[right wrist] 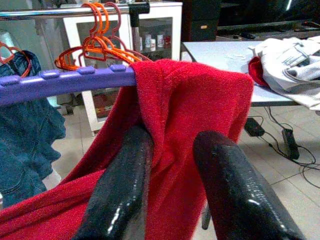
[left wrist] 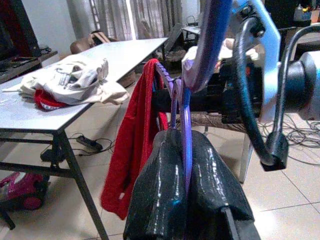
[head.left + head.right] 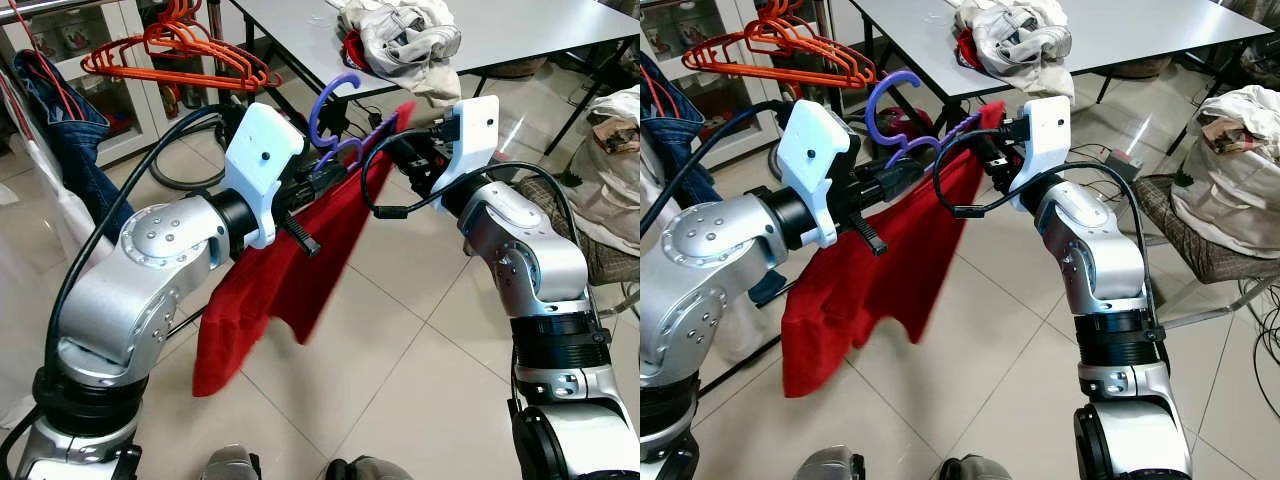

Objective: Hang hanger

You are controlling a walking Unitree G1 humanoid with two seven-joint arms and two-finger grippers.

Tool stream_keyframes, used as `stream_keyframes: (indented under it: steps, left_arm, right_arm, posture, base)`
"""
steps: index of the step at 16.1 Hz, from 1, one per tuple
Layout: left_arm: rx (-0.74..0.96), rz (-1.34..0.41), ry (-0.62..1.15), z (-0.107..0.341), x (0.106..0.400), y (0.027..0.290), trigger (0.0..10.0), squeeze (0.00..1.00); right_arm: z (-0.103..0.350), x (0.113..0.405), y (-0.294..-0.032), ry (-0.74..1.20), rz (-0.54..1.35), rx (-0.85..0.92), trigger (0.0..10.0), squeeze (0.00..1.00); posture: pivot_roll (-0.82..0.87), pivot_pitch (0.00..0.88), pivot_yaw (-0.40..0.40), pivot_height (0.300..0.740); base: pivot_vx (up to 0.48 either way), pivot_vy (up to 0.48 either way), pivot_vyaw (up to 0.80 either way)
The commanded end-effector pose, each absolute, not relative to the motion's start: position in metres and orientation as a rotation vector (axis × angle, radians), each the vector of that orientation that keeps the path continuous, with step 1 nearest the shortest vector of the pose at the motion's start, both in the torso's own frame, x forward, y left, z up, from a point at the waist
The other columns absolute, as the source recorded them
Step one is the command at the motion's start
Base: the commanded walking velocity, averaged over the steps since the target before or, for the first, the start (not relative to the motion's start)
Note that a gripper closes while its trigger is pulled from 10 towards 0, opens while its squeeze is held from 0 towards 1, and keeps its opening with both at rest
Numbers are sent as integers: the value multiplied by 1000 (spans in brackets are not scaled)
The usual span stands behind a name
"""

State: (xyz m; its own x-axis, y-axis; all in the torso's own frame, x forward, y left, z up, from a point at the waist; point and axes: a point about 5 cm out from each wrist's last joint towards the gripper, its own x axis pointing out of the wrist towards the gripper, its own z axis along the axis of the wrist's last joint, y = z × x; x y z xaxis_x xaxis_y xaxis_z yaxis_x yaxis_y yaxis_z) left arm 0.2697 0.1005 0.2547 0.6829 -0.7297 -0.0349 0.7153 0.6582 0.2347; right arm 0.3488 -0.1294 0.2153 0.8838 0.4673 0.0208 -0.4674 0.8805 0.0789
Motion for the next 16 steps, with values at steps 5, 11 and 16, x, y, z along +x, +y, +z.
stream_keyframes:
  steps: [5,11,16]
  left_arm:
    - [252,-903,-108,264,260,90,10000,0]
    - [315,-828,-48,256,268,111,10000,0]
    - [372,-864,-9,250,266,125,10000,0]
  right_arm:
    - [220,350,-136,-10,474,72,0,0]
    - [231,354,-157,-70,368,88,0,0]
    - [243,359,-190,-104,256,114,0,0]
  posture:
    - [1,50,-90,740]
    - [2,48,-89,740]
    - [-1,43,-90,740]
  base:
    - [0,0,0]
    - [0,0,0]
    - [0,0,0]
